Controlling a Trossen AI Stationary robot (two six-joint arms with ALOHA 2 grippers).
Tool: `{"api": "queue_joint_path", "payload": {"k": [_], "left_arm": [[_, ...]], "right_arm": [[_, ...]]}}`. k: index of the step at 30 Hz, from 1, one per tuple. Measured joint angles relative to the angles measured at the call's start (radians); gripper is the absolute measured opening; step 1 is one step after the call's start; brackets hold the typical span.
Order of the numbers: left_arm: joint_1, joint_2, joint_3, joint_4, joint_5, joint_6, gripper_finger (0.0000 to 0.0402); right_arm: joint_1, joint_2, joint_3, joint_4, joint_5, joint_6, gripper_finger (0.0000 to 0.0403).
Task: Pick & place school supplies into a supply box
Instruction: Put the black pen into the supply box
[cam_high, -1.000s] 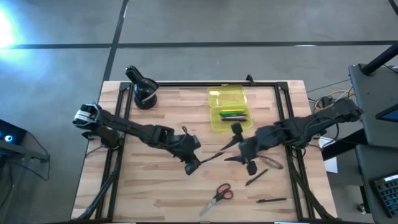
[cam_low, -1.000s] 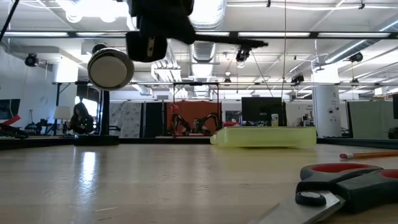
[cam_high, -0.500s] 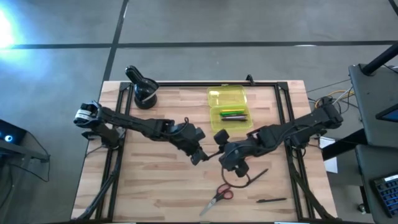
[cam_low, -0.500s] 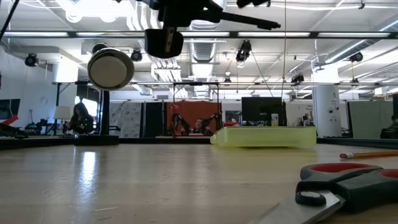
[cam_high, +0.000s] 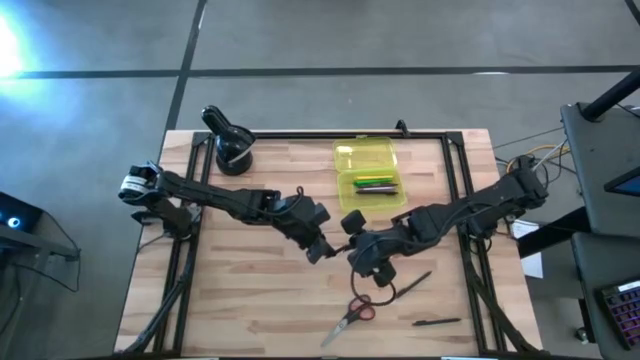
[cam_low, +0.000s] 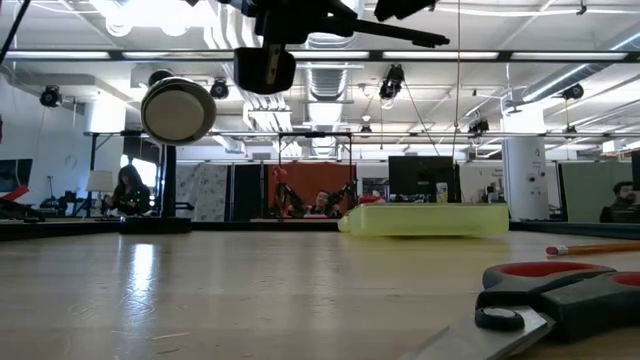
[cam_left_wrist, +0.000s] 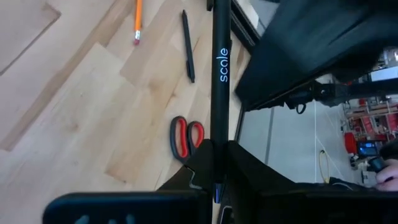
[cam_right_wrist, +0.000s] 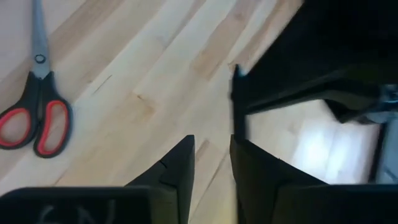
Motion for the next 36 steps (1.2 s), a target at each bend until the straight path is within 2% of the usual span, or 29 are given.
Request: {"api": "queue_joint_path", "payload": {"k": [5,17,23,36], "left_arm": [[0.0,0.0,0.0,-0.007,0.006,0.005,0.0008],[-0.001,0.0,-0.001,-0.002,0.007,0.002,0.0007],[-0.001,0.0,-0.001,-0.001,0.006,0.002,0.0007],[0.0,-0.001,-0.002,0.062,0.022,-0.016,0.0007]], "right_arm": [[-0.006,-0.027,0.0,0.008,0.052,-0.002,0.0086],[-0.012,-0.027,-0.005,-0.002,0.049,-0.028,0.0084],[-0.012,-0.027,-0.006,-0.005,-0.011,-0.031,0.0084],[-0.023,-0.026,-0.05,-0.01,-0.003,-0.029,0.0078]]}}
